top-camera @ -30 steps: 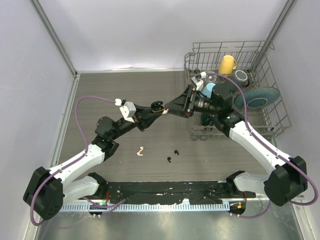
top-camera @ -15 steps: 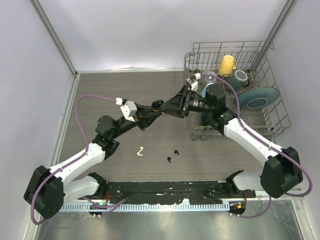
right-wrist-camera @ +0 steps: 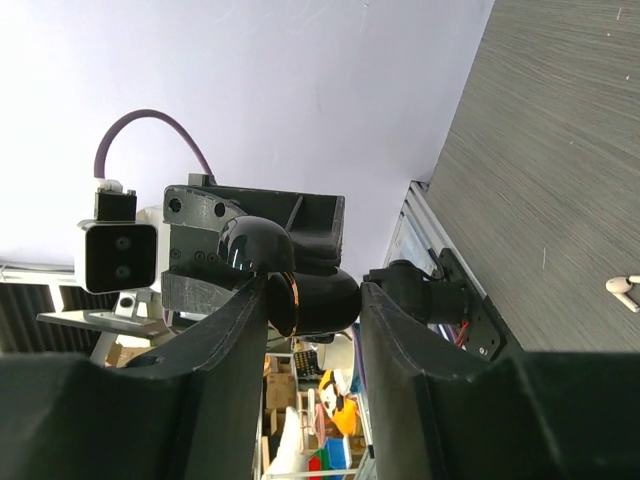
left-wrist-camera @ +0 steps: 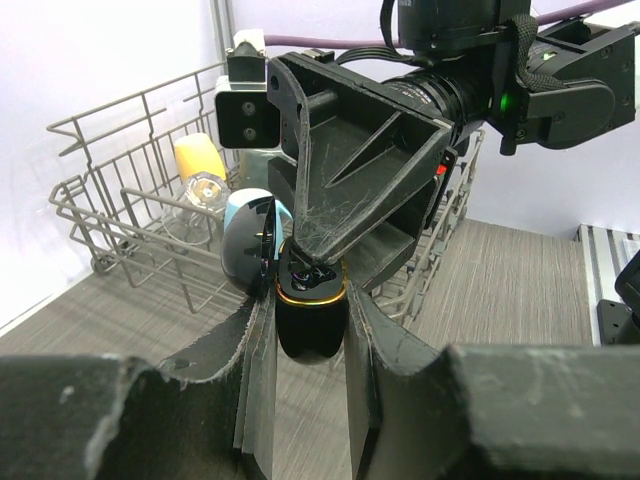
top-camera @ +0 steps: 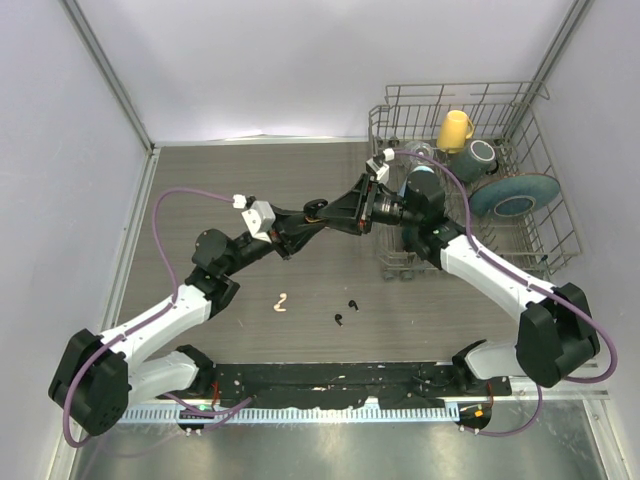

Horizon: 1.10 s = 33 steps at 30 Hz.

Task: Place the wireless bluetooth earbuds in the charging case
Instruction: Open the charging case.

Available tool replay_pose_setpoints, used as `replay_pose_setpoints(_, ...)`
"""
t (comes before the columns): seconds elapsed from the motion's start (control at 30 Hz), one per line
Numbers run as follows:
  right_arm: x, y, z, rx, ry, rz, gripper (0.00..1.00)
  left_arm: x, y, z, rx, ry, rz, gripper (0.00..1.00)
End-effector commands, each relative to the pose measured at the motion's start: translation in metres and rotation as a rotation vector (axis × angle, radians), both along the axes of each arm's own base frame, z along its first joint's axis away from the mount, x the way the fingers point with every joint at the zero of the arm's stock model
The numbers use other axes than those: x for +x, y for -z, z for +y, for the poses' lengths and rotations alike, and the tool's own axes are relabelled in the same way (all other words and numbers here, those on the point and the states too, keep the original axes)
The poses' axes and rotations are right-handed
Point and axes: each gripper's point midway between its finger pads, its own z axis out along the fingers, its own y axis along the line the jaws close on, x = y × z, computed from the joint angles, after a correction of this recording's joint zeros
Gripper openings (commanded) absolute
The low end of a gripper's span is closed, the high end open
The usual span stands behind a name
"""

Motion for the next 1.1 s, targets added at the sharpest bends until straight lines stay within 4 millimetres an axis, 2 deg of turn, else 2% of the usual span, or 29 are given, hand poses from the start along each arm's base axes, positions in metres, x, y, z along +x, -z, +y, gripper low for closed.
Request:
replay_pose_setpoints(0.0,-0.014,-0.016,0.005,0.056,-0.064,-0.057,0.15,-0.003,-0.029,-0.002,-0.046,0.017,-0.069,0.05)
replay_pose_setpoints(0.23,-0.014,-0.012,0.003,0.027,-0.038,-0.094,0.04,-0.001,-0.029,0.002,-0.092,-0.006,-0.016,0.12)
replay_pose_setpoints(0.5,-0.013,-0.003,0.004,-0.023,-0.029,-0.111,0.03,0.0,-0.028,0.001,-0.126,0.001,0.026,0.17)
replay_pose_setpoints(0.77,-0.013,0.0,0.005,-0.033,-0.026,-0.117,0.04,0.001,-0.029,0.0,-0.154,0.01,0.048,0.17)
replay_pose_setpoints(0.87,-0.013,0.003,0.004,-0.044,-0.024,-0.123,0.03,0.001,-0.029,-0.001,-0.157,0.014,0.053,0.09)
replay_pose_setpoints(0.9,-0.014,0.003,0.005,-0.049,-0.024,-0.125,0.04,0.0,-0.029,0.0,-0.158,0.013,0.057,0.01)
replay_pose_setpoints(0.93,-0.013,0.004,0.004,-0.057,-0.022,-0.129,0.04,0.0,-0.029,0.0,-0.158,0.013,0.057,0.0)
replay_pose_setpoints(0.97,-0.013,0.007,0.004,-0.069,-0.022,-0.13,0.05,0.0,-0.027,0.0,-0.155,0.012,0.054,0.0)
replay_pose_setpoints(1.07,-0.014,0.007,0.003,-0.075,-0.024,-0.151,0.3,0.001,-0.023,0.004,-0.148,-0.012,0.044,0.0)
